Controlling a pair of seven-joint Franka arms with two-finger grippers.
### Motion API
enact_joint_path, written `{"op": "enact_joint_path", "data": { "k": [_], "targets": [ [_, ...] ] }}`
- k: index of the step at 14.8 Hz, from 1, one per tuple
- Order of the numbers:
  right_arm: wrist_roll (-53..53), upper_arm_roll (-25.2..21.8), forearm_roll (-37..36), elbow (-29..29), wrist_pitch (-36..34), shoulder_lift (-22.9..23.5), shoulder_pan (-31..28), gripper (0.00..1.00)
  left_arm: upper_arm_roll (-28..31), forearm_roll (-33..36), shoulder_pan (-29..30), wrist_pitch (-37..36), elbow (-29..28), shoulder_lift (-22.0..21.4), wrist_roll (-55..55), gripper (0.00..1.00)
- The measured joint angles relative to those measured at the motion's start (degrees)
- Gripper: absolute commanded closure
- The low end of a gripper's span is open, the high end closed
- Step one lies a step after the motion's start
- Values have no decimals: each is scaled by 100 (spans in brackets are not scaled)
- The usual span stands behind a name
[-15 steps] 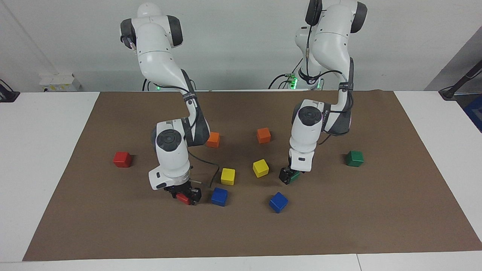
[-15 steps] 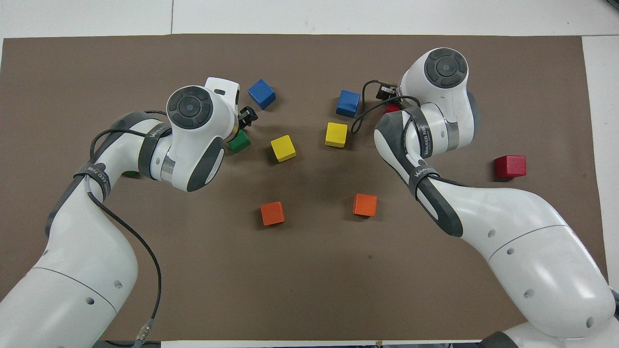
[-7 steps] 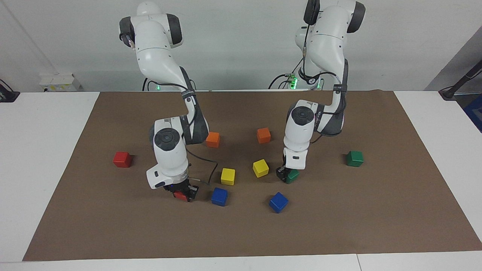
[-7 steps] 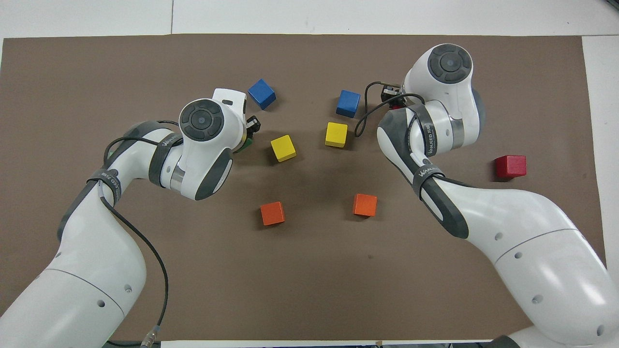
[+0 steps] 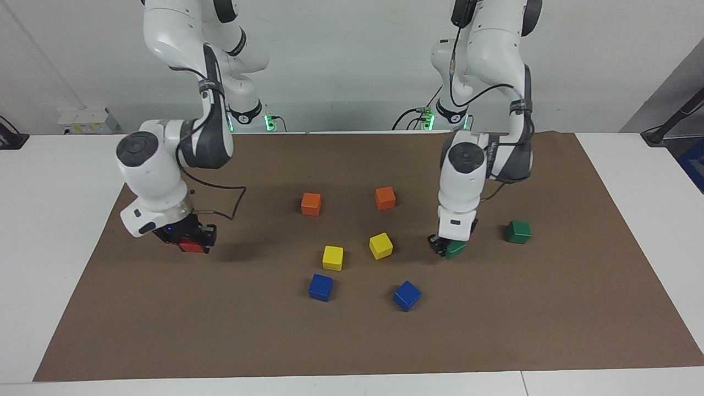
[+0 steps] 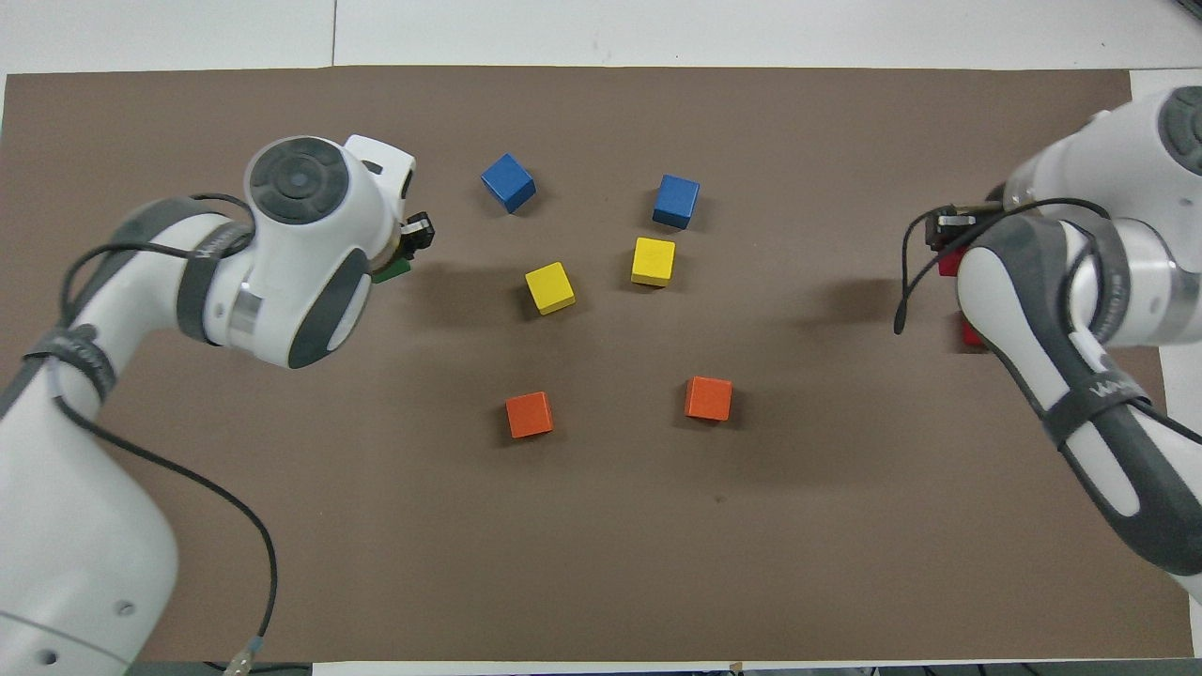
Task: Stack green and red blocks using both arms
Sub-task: 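Stack green on green with the left gripper while the right gripper stacks red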
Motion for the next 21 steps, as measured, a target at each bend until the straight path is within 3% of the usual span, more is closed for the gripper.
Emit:
{"op": "enact_joint_path", "data": {
  "k": [3,7,13,14,15,16,21],
  "targets": [
    [-321,1,0,-763,373,-347,-429,100,27,-336,945,-523,-224,-597,2287,100],
    [-421,6,0,-1175,1068,-335,-515,100,47,-924,1852,-356,-447,-644,4794,100],
    [-422,19,0,-1276,1201,-287,-515,100,-64,-946,1796,425,-1108,-547,5046,100],
    [-422,19,0,-1276,1201,-288,-515,84,-69,-946,1794,479,-1175,-547,5074,100],
    [-422,19,0,-1276,1201,-287,-516,21,-64,-946,1798,508,-1221,-547,5127,100],
    [-422,19,19,-1277,1201,-287,-520,0,-49,-946,1804,523,-1252,-548,5179,100],
    [-422,19,164,-1277,1201,-288,-561,0,-5,-946,1818,552,-1272,-548,5311,100]
  ]
}}
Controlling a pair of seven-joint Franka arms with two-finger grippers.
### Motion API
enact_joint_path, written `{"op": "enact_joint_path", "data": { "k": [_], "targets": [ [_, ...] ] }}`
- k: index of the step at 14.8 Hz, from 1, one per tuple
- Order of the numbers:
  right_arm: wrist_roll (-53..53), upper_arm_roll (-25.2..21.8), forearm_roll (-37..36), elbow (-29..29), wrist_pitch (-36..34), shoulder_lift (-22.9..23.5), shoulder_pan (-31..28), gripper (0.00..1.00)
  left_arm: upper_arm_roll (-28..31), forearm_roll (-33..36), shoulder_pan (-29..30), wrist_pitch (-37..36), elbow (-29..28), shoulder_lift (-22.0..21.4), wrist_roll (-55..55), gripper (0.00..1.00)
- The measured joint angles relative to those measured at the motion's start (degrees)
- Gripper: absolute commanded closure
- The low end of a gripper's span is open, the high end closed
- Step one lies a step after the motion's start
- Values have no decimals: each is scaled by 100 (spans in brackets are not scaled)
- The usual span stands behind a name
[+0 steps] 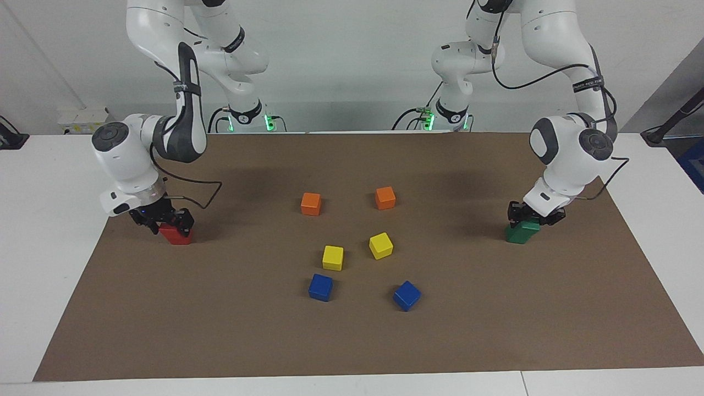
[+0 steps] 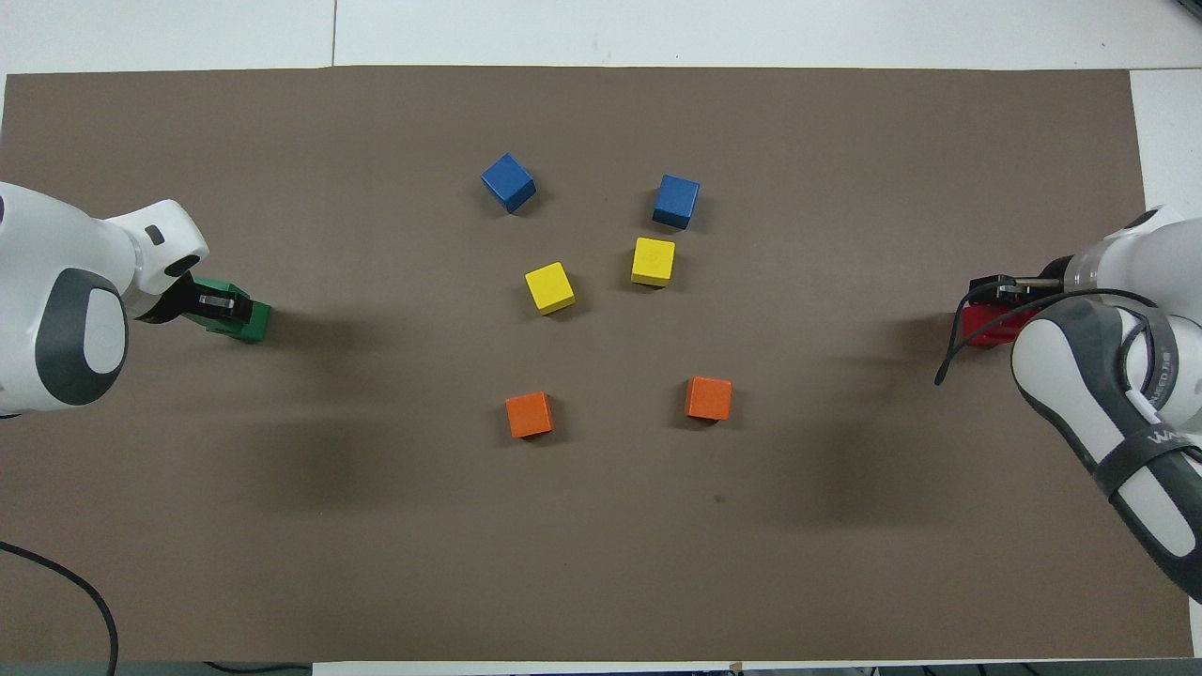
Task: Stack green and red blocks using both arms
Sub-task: 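Stack green on green with the left gripper while the right gripper stacks red, then open both grippers to release the stacked green and red blocks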
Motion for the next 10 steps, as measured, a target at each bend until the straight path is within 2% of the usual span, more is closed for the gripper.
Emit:
{"op": "enact_joint_path", "data": {
  "k": [3,4,5,6,7,10],
  "targets": [
    [0,3,11,27,-4,-1,1,0,1,0,0,4,-2,0,19,100],
    [-2,11,11,80,-55,-4,6,0,4,0,0,7,-2,0,27,92],
    [-7,28,9,201,-258,-15,12,0,7,0,0,10,-3,0,31,74],
    [-15,46,8,402,-613,-42,30,0,8,0,0,13,-8,0,33,34],
    [-18,58,8,664,-1074,-91,79,0,8,0,0,29,-27,0,35,3],
    [-19,85,8,1276,-2150,-397,264,0,8,0,0,136,-136,-1,48,0]
  ]
}}
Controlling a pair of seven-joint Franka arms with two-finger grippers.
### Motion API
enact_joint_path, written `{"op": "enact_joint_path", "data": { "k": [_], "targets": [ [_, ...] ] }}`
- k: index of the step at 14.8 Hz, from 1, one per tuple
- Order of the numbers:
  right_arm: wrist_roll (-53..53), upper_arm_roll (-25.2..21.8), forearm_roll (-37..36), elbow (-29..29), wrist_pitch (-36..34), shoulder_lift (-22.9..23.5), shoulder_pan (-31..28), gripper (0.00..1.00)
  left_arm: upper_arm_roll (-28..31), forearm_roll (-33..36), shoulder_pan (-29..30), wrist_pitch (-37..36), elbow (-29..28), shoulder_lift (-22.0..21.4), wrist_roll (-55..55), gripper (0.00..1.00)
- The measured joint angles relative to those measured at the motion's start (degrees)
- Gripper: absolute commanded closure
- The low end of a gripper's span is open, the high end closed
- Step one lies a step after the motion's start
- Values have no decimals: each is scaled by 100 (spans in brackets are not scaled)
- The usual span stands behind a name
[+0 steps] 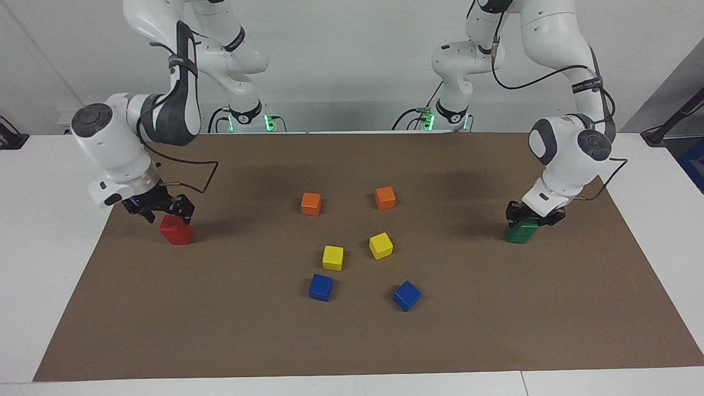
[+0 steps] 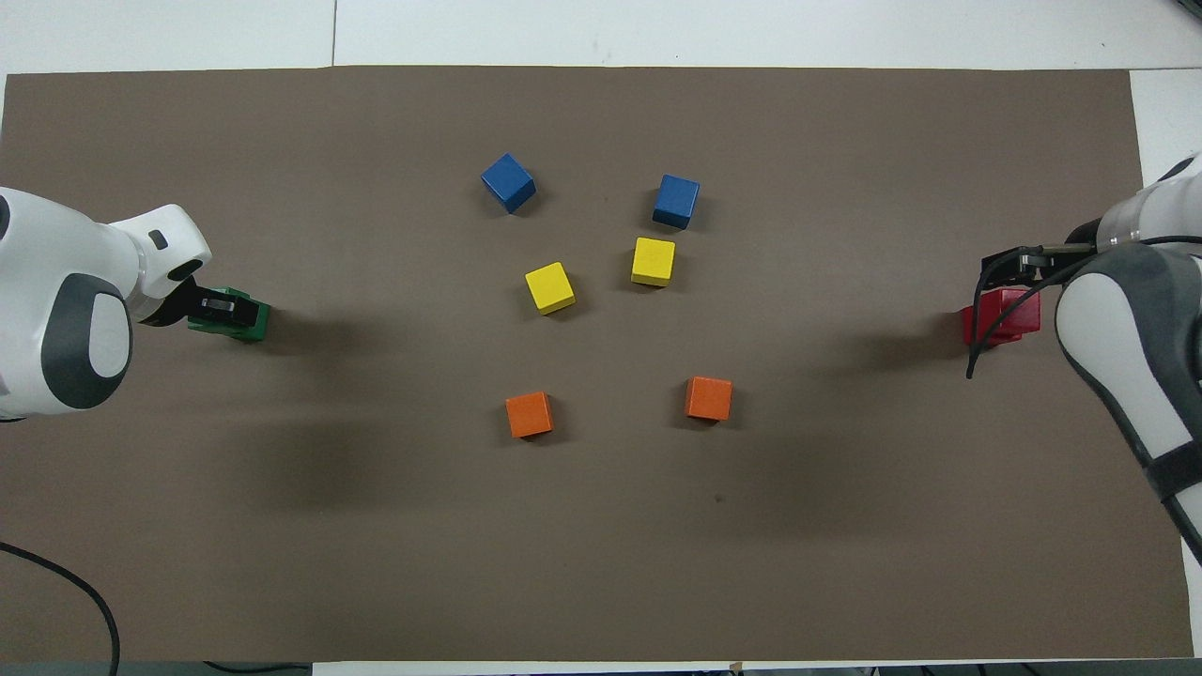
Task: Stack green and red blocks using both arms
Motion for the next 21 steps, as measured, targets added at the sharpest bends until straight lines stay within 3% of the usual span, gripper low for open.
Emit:
{"op": "enact_joint_path", "data": {
  "k": [5,8,11,13,18,21],
  "targets": [
    [-2,74,-30,128,-961,-865,380,0,12,0,0,-59,123,-35,2,0],
    [-2,81,-38,126,-1256,-1095,405,0,1,0,-15,-945,941,-97,-32,0],
    [-2,85,-40,127,-1361,-1103,405,0,-40,0,-22,-2272,1916,-228,-368,0],
    [-2,114,-44,180,-1383,-1058,406,0,-86,0,-38,-2771,2234,-401,-890,0],
    [-2,158,-42,835,-1620,-660,390,0,-98,0,-173,-3380,2092,-1168,-1511,0],
    [-2,159,-21,1032,-1742,-622,382,0,-81,0,-170,-3392,2004,-1296,-1522,0]
  ]
}}
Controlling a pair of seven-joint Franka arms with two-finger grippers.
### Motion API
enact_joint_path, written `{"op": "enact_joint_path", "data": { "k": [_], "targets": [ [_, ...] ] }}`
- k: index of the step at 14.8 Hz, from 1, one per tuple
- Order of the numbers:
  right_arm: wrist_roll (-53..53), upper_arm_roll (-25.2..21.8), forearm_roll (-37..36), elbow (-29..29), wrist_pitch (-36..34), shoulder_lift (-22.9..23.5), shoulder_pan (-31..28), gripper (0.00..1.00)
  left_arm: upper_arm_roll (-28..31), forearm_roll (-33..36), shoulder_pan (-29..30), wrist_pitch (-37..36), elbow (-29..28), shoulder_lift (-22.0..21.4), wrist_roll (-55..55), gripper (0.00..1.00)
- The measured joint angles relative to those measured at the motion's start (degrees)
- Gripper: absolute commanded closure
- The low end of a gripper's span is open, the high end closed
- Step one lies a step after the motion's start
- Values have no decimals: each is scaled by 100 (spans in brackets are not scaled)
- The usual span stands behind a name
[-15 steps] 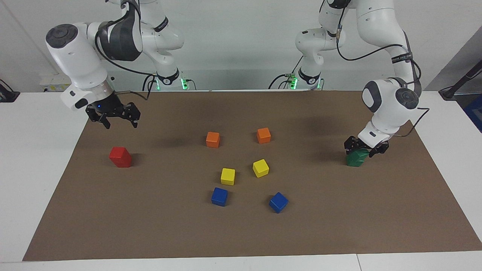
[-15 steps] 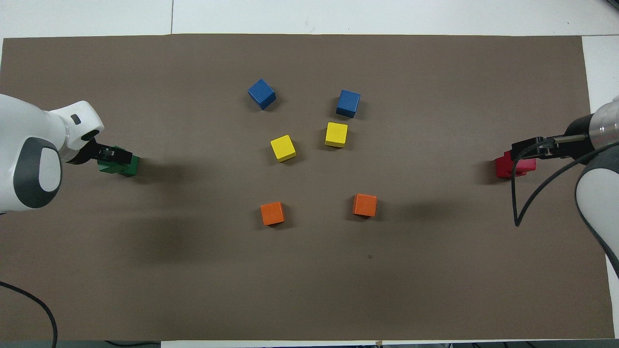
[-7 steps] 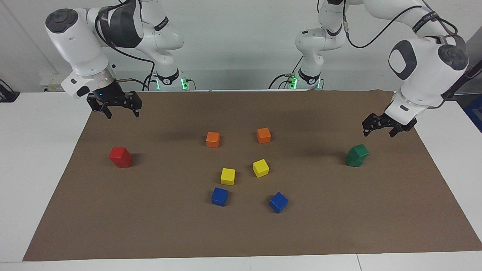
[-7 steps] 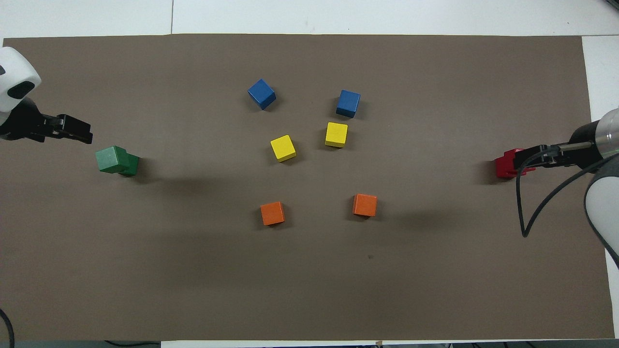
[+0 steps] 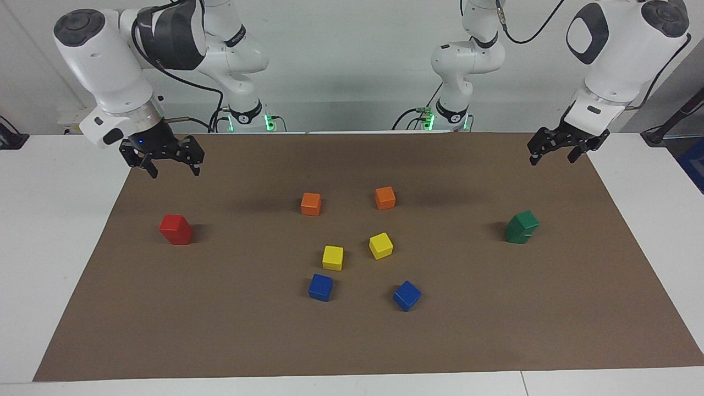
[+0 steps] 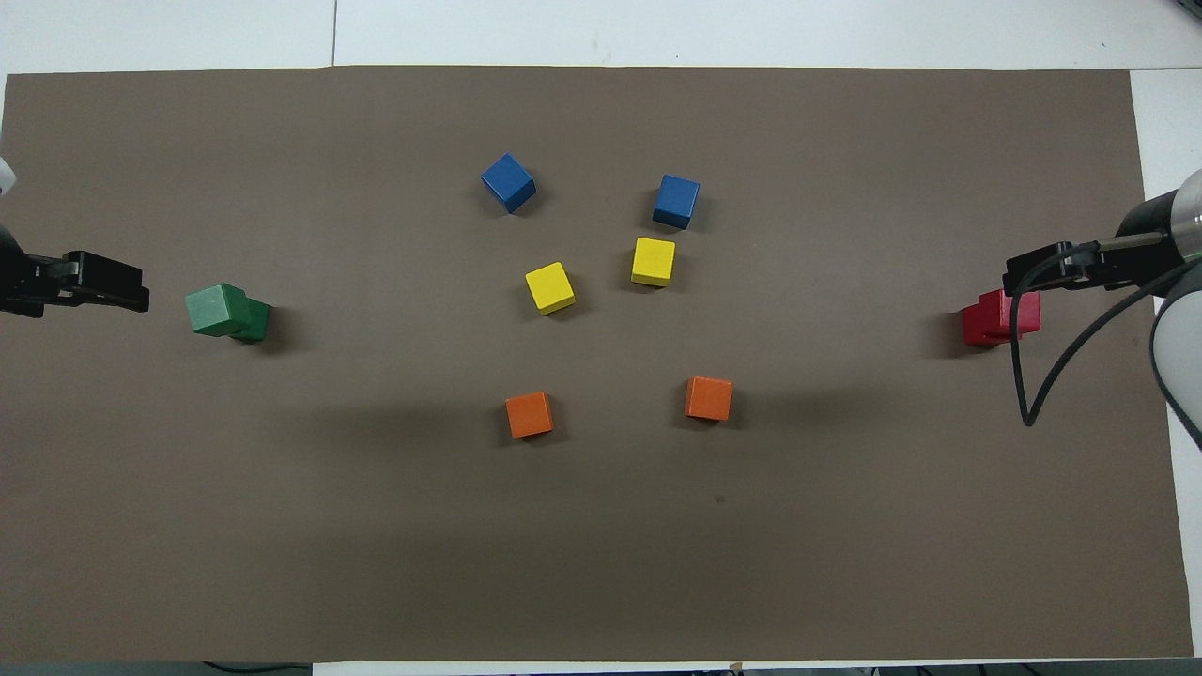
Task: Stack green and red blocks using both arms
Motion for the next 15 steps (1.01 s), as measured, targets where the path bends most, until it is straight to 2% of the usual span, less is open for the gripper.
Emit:
{"op": "enact_joint_path", "data": {
  "k": [6,9,15],
  "targets": [
    [4,0,2,60,-191,0,4,0,9,0,-18,1,-77,13,-8,0],
    [4,0,-10,60,-193,0,5,0,88,0,-227,3,-72,16,-15,0],
    [5,9,-158,60,-193,0,54,0,115,-3,-303,-12,118,-2,-26,0]
  ]
}}
